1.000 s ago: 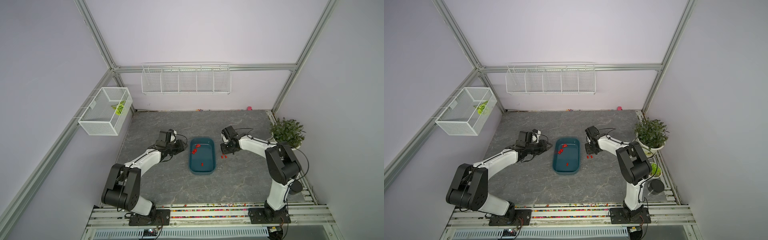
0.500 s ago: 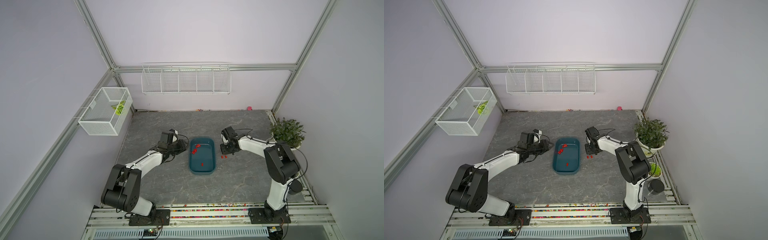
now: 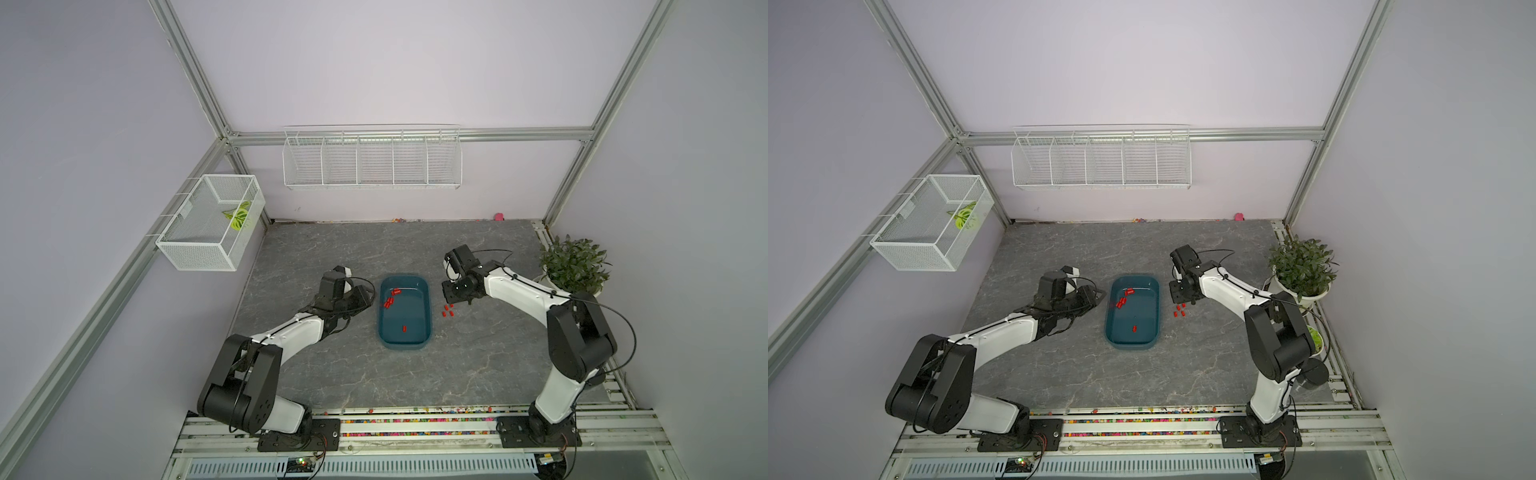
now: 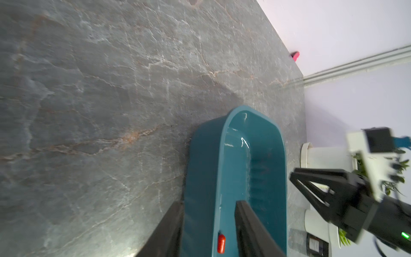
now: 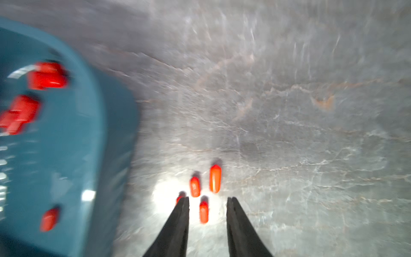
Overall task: Take the screw protection sleeves out of the storage box
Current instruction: Place the screw protection sleeve at the center of the board, then pick up the screw protection sleeve from the storage box.
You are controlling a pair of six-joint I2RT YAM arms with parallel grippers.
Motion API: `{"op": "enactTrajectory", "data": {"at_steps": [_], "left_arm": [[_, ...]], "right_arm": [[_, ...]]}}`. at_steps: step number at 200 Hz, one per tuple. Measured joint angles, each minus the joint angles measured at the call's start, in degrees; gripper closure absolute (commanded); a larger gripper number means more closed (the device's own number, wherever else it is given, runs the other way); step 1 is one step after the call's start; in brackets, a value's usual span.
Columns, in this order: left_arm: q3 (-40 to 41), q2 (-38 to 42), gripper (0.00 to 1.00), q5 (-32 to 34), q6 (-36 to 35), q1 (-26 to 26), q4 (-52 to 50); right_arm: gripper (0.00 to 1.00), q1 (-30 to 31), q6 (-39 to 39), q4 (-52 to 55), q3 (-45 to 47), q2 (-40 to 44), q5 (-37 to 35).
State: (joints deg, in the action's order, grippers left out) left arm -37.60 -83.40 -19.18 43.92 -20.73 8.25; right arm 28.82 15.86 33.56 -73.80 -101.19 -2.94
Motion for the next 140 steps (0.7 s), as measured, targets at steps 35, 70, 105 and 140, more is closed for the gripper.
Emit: {"op": "enactTrajectory", "data": {"at_steps": [35,70,105,140], "left_arm": [[-0.48,-2.27,0.56,0.98,1.05,0.39,0.11],[-0.63,-5.27,0.56,0.26,1.88,1.29,0.46],[-0.63,-5.84,0.56,-1.9,2.97,3.28,2.4],[-0.24,-6.4,0.56,-3.87,4.31,5.25,5.27]], "right_arm": [[0.65,5.42,0.39,3.28,-8.22,1.33,0.0],[0.65,9.25,1.05,3.65,-14.05,-0.5,1.77],[0.65,10.05,1.95,3.04,-16.59,-6.62,4.66],[0.66,12.11,2.95,2.82,-18.78,-13.4,6.58]]}}
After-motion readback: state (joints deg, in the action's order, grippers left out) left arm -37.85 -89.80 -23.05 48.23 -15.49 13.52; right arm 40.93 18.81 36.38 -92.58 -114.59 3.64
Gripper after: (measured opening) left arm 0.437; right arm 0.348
